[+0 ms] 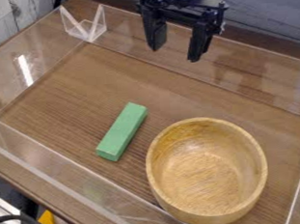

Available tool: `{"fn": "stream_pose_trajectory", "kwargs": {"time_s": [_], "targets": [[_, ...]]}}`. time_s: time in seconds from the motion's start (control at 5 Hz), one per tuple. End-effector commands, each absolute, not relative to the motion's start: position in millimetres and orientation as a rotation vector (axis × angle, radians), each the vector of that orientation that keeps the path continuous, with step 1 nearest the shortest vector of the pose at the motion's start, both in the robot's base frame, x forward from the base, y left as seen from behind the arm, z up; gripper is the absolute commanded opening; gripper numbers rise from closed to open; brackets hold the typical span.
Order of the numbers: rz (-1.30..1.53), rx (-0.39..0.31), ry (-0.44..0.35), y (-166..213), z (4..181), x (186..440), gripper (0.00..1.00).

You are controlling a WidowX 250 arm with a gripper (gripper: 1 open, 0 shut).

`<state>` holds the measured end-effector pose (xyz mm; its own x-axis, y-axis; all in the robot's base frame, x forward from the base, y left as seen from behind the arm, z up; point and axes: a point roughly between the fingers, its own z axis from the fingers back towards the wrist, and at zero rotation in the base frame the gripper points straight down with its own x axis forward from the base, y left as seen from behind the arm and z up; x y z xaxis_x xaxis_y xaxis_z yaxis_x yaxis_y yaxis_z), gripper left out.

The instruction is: Put the green block in the brown bowl

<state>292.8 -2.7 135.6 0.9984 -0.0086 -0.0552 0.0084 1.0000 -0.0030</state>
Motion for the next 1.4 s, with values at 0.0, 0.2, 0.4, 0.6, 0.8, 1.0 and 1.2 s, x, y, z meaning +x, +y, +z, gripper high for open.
{"fn": "stream_pose_trajectory", "kwargs": {"time_s": [0.0, 0.2, 0.4, 0.6, 0.8, 1.0, 1.2], "targets": [[-0.031, -0.005, 0.062, 0, 124.6, 277, 1.0], [-0.031, -0.009, 0.097, 17, 102.1, 241, 1.0], [-0.061, -0.002, 0.08, 56, 90.7, 217, 1.0], [-0.066, -0.001, 0.049, 78, 75.2, 208, 1.0], [-0.025, -0.001, 0.03, 76, 62.8, 206, 1.0], [-0.019, -0.007, 0.032, 68, 55.5, 208, 1.0], [-0.029, -0.012, 0.039, 65, 58.2, 207, 1.0]]}}
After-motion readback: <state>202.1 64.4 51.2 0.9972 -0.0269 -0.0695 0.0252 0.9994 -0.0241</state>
